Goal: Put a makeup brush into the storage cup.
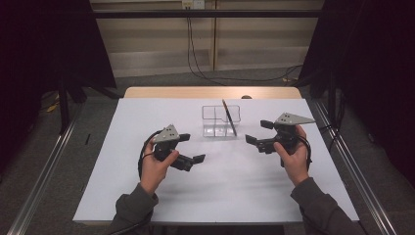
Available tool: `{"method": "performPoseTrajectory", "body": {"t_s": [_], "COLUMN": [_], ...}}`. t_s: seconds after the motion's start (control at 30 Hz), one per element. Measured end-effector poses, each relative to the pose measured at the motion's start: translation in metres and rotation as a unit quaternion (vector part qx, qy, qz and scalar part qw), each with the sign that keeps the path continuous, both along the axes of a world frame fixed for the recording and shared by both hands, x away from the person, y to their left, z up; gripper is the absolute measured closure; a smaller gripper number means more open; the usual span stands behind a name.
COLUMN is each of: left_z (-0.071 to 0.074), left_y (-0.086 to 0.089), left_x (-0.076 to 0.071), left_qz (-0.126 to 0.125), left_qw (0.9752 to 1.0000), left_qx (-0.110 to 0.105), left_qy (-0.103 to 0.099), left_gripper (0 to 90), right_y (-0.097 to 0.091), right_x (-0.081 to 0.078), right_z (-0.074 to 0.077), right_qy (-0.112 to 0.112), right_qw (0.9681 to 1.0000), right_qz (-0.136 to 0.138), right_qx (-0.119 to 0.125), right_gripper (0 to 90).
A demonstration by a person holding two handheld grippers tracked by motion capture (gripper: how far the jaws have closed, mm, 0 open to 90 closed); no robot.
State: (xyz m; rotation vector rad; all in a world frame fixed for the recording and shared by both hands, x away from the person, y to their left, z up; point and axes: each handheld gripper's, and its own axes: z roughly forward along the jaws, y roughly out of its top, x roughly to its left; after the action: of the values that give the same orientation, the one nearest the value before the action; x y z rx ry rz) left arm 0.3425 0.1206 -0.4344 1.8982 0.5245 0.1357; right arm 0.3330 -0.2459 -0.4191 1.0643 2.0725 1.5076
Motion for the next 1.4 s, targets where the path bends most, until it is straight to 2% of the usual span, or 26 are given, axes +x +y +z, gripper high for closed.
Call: {"method": "performPoseTrajectory", "body": {"t_s": [0.8, 1.4], "left_z": [0.0, 0.0], "left_y": [0.0, 0.001], "left_x": [0.0, 0.0], "left_qz": [-0.001, 0.004], "left_qw": [1.0, 1.0], "left_qx": [0.002, 0.004], "left_qy": [-0.002, 0.0], "left_gripper": [1.1, 1.1], "right_y": [-0.007, -0.017], "right_x": [-0.012, -0.021], "right_z": [-0.01, -0.014], "right_qy": [0.0, 0.003], "right_qw": [1.0, 0.9999], "right_qz": [0.004, -0.004], "right_qx": [0.005, 0.011], "right_gripper": [8.1, 8.1]}}
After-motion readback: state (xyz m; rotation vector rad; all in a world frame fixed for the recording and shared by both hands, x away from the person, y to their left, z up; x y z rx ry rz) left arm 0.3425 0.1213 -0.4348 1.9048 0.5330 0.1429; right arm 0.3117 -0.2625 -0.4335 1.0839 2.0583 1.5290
